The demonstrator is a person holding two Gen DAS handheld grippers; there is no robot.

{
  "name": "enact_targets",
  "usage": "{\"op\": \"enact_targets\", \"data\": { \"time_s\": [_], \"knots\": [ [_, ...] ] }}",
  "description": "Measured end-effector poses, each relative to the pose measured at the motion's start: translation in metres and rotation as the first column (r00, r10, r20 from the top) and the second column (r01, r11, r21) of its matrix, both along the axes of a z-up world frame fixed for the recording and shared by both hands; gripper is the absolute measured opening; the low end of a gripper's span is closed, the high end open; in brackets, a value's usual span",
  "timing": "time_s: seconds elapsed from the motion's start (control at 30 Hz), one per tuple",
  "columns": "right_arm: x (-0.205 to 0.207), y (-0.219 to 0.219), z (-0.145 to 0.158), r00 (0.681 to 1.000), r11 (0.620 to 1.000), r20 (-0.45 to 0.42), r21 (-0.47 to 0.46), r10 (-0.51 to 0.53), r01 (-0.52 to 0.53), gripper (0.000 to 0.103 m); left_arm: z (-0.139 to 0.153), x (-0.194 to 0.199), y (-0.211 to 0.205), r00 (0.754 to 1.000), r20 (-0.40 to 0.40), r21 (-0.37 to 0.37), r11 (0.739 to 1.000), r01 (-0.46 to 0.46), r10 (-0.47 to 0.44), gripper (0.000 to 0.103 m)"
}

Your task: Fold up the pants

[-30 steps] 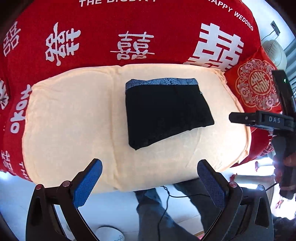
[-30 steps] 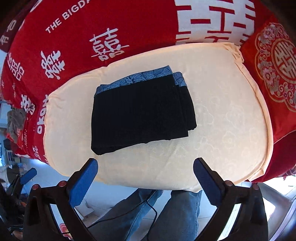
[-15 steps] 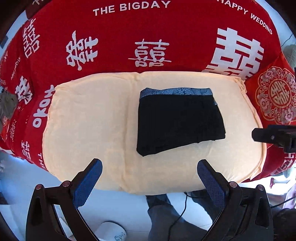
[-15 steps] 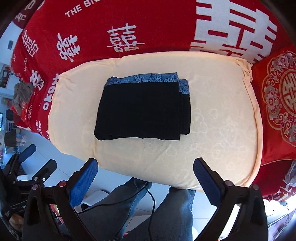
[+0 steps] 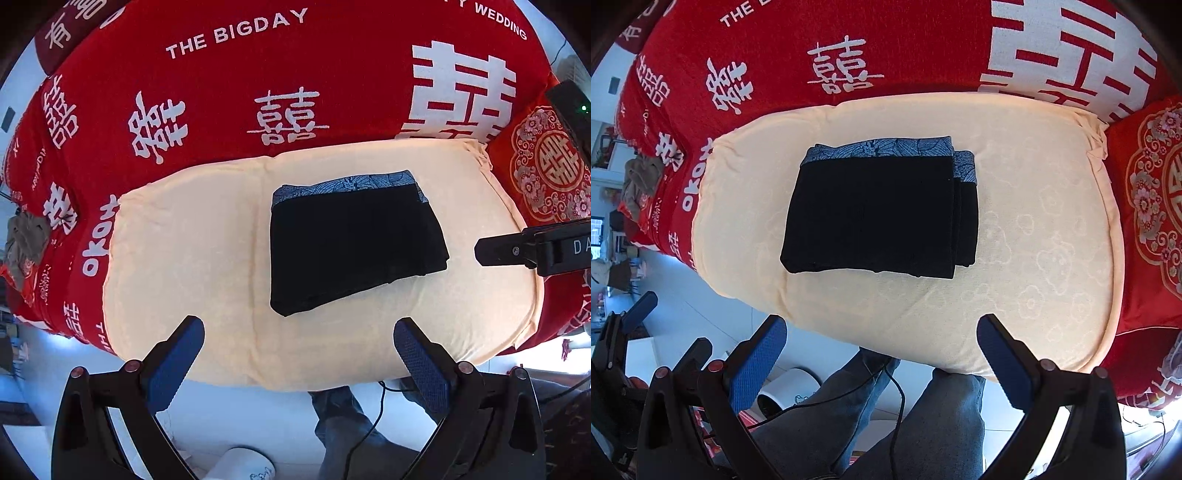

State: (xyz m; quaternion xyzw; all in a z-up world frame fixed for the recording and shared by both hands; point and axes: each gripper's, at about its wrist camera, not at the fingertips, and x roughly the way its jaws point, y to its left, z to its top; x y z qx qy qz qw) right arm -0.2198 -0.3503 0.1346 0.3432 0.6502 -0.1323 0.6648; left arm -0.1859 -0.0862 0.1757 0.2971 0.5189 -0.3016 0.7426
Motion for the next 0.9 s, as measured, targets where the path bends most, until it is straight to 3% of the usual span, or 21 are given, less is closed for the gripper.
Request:
{"op": "enact_targets", "data": {
  "time_s": [0.9],
  "knots": [
    [-0.003, -0.007, -0.001, 0.999, 0.999, -0.002, -0.005, -0.049, 0.049, 0.103, -0.003, 0.011, 0.002, 0.999, -0.022, -0.001, 1.000, -0.028, 0.028, 0.103]
  ]
}}
